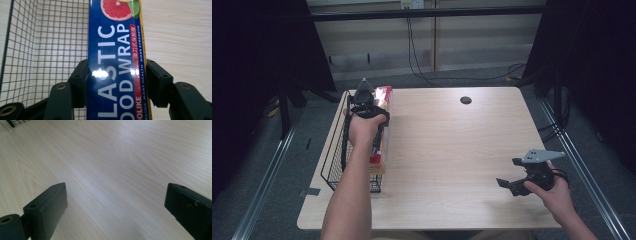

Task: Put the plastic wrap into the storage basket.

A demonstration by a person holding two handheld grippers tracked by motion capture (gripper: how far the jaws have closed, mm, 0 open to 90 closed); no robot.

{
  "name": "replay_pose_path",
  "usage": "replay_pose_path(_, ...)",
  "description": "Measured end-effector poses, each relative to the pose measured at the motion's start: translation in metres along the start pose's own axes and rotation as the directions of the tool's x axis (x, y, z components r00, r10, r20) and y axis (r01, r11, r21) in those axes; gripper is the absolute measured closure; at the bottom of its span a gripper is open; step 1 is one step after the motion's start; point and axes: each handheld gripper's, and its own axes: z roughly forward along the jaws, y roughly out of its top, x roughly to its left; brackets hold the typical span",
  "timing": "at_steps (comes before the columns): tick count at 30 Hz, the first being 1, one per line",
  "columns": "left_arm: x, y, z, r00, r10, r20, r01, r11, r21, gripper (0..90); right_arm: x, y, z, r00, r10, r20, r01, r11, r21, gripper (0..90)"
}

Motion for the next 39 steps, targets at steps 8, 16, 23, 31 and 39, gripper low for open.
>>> replay_pose_path(8,0.011,-0.004,-0.002,0.9998,-0.015,-0.010,0.015,0.9999,-0.003,44.0,0.001,0.000,0.002,1.0000,-0.003,0.000,0.003,1.000,0.005,3.9)
replay_pose_path(16,0.018,-0.006,-0.008,0.9999,-0.010,-0.011,0.010,0.9999,-0.008,44.0,0.002,0.001,0.003,1.0000,-0.003,-0.002,0.003,1.000,0.007,3.9)
replay_pose_path(23,0.022,-0.009,-0.011,0.9997,-0.020,-0.012,0.020,0.9997,-0.015,44.0,0.003,0.001,0.003,1.0000,-0.006,-0.003,0.006,1.000,0.008,3.9)
replay_pose_path(31,0.027,-0.013,-0.013,0.9993,-0.019,-0.031,0.018,0.9996,-0.019,43.9,0.003,0.000,0.002,1.0000,-0.004,-0.001,0.004,1.000,0.007,3.9)
replay_pose_path(39,0.033,-0.017,-0.011,0.9992,-0.026,-0.029,0.025,0.9996,-0.014,43.9,0.004,0.000,0.003,1.0000,-0.007,0.000,0.007,1.000,0.011,3.9)
